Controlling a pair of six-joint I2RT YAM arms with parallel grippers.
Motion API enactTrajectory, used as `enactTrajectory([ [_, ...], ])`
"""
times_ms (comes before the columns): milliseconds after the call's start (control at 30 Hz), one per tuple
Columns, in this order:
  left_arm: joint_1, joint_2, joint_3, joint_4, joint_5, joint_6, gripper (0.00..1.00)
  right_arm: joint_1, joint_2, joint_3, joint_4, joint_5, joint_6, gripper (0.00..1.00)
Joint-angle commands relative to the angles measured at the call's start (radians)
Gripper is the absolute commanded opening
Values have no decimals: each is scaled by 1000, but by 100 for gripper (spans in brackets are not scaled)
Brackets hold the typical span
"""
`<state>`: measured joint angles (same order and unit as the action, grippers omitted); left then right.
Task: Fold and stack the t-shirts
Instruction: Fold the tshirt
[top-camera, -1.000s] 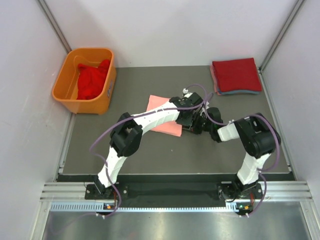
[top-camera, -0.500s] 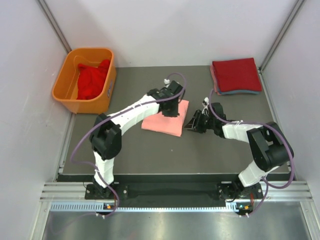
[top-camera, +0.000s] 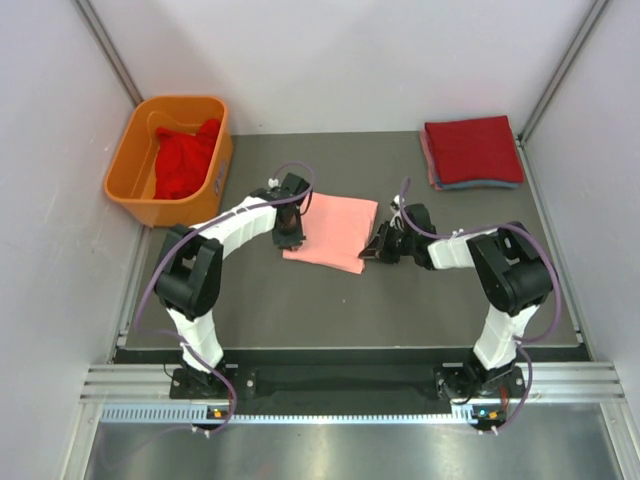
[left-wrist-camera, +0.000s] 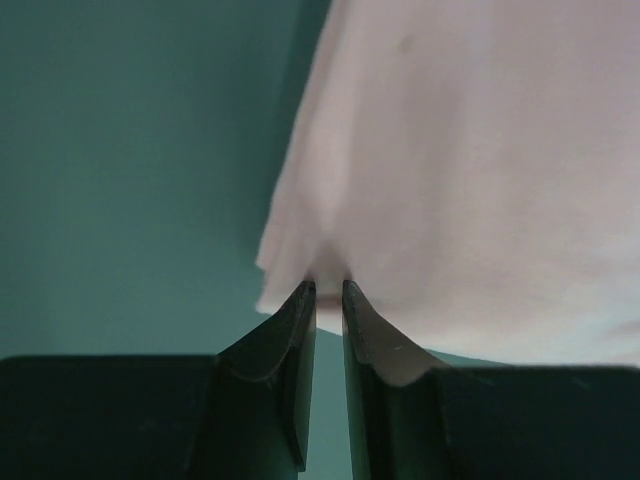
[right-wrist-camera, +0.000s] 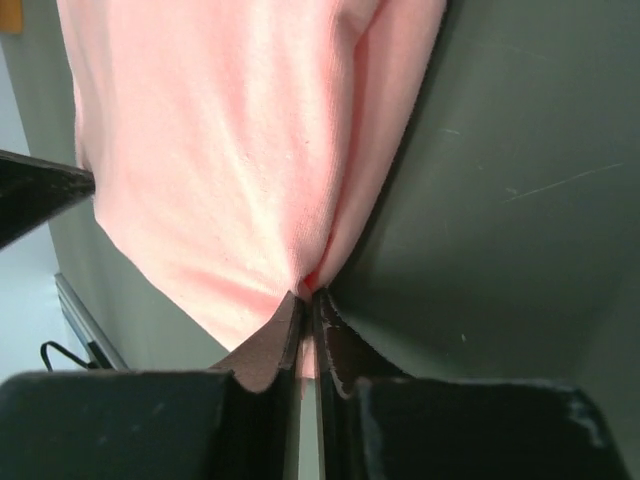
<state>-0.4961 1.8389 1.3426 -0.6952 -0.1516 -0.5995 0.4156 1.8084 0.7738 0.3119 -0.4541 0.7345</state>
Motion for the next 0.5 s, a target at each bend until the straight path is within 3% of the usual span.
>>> enactTrajectory([
  [0,16,-32,-63,59,-48,-23,22,11,26,-24,-16,83,-38,2],
  [233,7,-12,-105,20,-109,-66,22,11,3,-31,-57,126,-102,0],
  [467,17,-105,-8,-62,-238,-5,26,3,-73,-42,-51,77,-95,26],
])
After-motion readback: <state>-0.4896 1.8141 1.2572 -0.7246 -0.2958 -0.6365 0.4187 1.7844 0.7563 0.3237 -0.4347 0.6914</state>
